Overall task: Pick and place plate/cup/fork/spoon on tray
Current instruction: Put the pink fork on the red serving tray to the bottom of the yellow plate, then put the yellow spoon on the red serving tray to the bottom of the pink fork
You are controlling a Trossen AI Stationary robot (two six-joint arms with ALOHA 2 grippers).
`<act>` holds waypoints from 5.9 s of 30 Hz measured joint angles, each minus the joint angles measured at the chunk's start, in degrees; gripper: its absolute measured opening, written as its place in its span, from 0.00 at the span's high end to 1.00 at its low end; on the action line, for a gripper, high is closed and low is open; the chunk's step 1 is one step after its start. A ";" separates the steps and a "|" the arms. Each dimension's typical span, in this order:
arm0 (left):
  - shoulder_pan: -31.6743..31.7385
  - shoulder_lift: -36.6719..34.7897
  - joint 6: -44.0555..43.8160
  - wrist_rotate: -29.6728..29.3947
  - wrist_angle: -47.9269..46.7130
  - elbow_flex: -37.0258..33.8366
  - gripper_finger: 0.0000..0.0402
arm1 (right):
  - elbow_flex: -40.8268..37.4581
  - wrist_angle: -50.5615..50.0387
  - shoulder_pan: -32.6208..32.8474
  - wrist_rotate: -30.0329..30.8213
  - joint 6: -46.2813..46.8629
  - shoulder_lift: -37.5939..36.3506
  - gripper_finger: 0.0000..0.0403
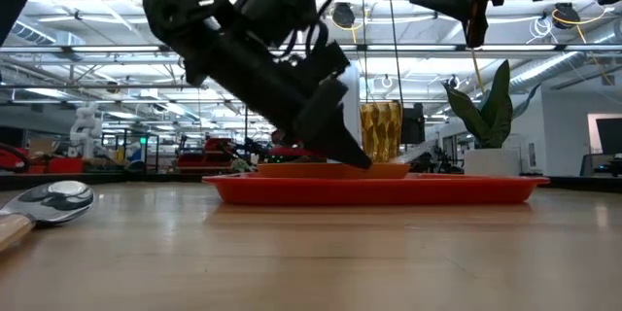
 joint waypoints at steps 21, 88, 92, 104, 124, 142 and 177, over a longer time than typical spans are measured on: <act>0.21 3.32 0.93 -3.04 -1.70 0.11 0.85 | 0.00 -0.20 0.00 -0.20 0.15 0.00 0.61; -2.10 -2.56 -7.99 -3.72 -15.44 0.02 0.99 | -0.02 -4.11 0.57 -2.82 -1.31 0.00 0.61; -2.54 -4.06 -9.07 -1.63 -15.69 0.02 0.97 | -0.02 -4.09 0.57 -2.81 -1.34 0.00 0.61; -14.68 -13.51 -29.15 1.72 -22.58 0.07 0.98 | -0.02 -4.07 0.61 0.53 -1.05 0.02 0.61; -32.80 -13.32 -68.41 -7.26 -24.57 0.07 0.92 | -0.02 -2.53 0.69 -5.24 0.24 0.02 0.61; -38.82 -13.32 -83.51 -12.33 -36.52 0.07 0.92 | -0.02 -3.09 2.84 -6.29 -1.29 0.02 0.61; -31.28 -11.81 -73.06 -19.00 -58.98 -0.37 0.92 | -0.02 -2.30 2.84 -7.68 -1.04 0.02 0.61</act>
